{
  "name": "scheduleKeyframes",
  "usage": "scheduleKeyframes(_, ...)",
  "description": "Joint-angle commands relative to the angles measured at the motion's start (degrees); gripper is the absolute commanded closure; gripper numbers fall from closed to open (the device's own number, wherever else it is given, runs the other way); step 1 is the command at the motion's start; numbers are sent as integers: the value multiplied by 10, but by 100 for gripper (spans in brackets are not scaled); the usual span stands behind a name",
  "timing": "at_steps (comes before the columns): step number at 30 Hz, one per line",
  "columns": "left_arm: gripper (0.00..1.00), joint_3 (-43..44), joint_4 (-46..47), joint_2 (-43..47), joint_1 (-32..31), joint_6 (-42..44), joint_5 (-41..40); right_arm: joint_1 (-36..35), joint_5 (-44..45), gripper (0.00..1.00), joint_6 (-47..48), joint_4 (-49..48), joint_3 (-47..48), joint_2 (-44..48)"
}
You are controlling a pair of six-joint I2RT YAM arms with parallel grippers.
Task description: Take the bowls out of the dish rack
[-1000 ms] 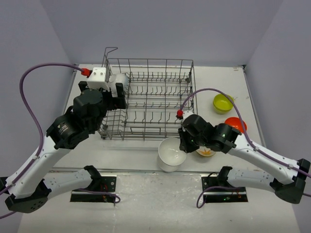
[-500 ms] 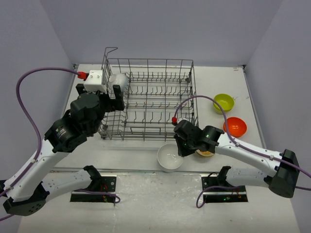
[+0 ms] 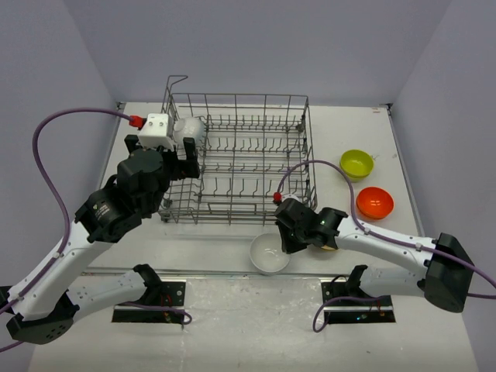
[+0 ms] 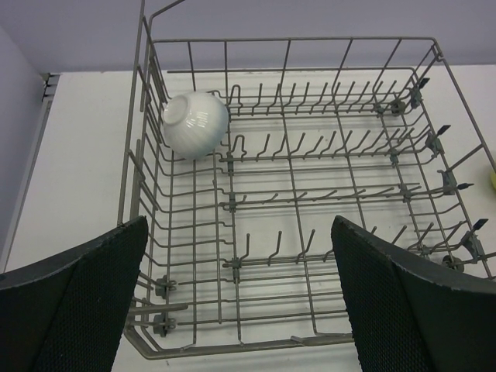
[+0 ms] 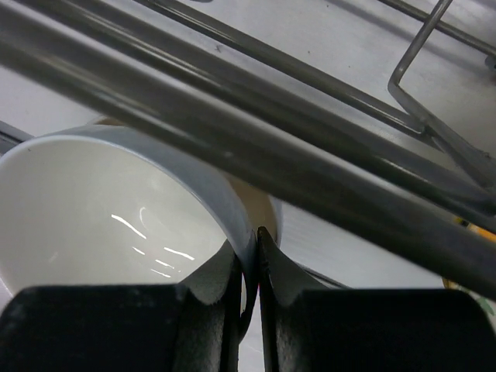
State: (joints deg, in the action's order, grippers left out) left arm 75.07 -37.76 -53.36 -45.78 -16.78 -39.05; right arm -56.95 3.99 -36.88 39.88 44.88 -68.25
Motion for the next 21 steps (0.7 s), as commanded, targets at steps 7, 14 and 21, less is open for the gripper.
scheduleKeyframes(7, 0, -12, 33, -7, -1, 14, -6, -2, 7, 67, -40, -77, -40, 56)
scheduleKeyframes(14, 0, -12, 43, -22, 0, 16, 4, -2, 15, 46, -35, -61, -30, 68)
scheduleKeyframes(21, 0, -18, 45, -25, 0, 17, 8, -1, 49, 43, -28, -20, -11, 62)
